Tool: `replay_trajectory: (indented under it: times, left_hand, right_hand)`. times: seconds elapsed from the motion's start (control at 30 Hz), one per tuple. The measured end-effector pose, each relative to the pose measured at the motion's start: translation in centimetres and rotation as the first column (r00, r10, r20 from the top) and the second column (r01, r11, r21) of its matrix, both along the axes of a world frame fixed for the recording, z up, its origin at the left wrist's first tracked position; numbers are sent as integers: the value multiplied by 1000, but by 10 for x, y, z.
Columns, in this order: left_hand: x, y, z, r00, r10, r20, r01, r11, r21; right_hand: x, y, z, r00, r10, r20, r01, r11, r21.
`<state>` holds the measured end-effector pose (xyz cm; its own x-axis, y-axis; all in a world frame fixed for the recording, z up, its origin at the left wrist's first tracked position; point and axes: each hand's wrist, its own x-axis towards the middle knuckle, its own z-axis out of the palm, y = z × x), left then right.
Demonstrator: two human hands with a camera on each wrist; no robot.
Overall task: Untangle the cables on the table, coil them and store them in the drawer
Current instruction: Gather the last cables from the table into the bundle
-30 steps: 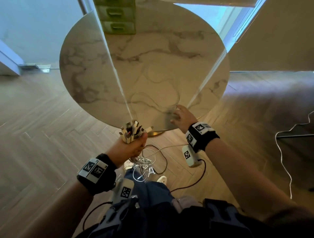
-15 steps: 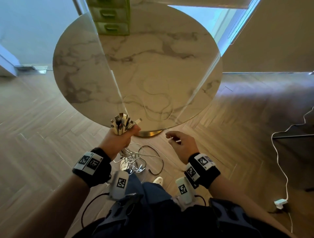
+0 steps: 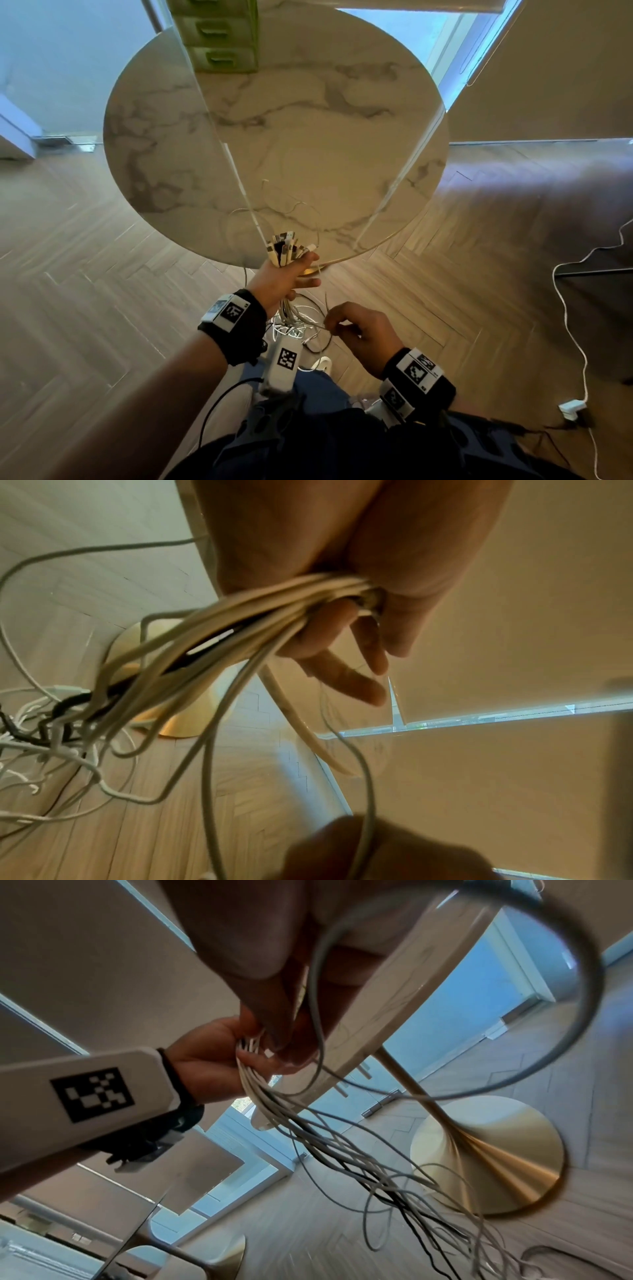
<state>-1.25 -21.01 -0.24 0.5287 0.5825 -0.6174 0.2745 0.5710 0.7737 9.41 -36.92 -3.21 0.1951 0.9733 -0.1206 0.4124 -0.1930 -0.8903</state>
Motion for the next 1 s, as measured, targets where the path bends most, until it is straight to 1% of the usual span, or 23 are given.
replay_trajectory:
  times: [0.07,0.1,0.13,0.17,0.2,0.23,0.3,0.4,0.47,0.5,0.53,0.57,0.63,0.67,0.73,0.77,0.8,0.87,0.93,1.0]
  left_hand:
    - [-6,3,-1,999,25,42,-25,1000,18]
    - [-10,5,-1,997,14,75,-17,999,47]
    - [-14,5,1,994,-15,105,7,997,83]
    - [-19,6,3,991,-54,125,40,993,113]
    - [-25,6,7,987,-87,135,69,989,134]
    - [-31,7,10,984,-104,143,83,986,143]
    - [-46,13,17,977,-87,194,59,988,145]
    - [-68,26,27,957,-55,286,14,990,143]
    - [-77,30,32,950,-96,296,50,986,161]
    - [-80,30,33,952,-122,282,76,982,171]
    - [-81,29,33,956,-143,256,98,979,180]
    - [-80,27,32,961,-159,225,117,975,188]
    - [-76,21,27,972,-169,162,136,970,200]
    - [-73,20,24,976,-170,135,140,968,208]
    - [-69,17,21,978,-191,86,166,958,234]
    - [-67,17,20,975,-211,71,187,950,248]
    - [-66,17,20,973,-223,61,200,944,263]
    - [-61,17,22,971,-235,48,210,929,304]
    - [-54,18,27,970,-229,80,192,925,327]
    - [-48,19,31,966,-172,192,115,955,275]
  right_hand:
    - [-2,-4,-7,999,-10,-37,5,994,-112]
    - [-1,-6,-13,996,-58,-71,43,979,-199]
    - [0,-8,-21,980,-145,-133,101,950,-296]
    - [3,-10,-30,961,-224,-160,145,906,-397]
    - [6,-13,-40,948,-279,-155,173,856,-488]
    - [10,-15,-49,962,-262,-79,176,814,-553]
    - [18,-22,-66,984,-164,68,171,771,-613]
    - [26,-23,-78,983,-33,180,149,719,-679]
    - [29,-18,-78,965,129,230,80,690,-719]
    - [29,-13,-75,949,201,244,41,689,-724]
    - [30,-6,-69,933,240,268,22,704,-710]
    - [30,3,-61,924,245,294,23,732,-681]
    - [28,24,-35,935,166,314,51,812,-581]
    - [25,35,-19,951,104,292,63,858,-511]
    - [17,54,17,983,17,184,50,936,-349]
    - [12,62,35,992,18,126,18,960,-278]
    - [6,68,49,993,67,97,-42,969,-244]
    - [-4,75,61,971,223,86,-192,943,-272]
    - [-15,74,53,928,358,101,-307,891,-335]
    - [-27,65,34,886,449,116,-372,838,-400]
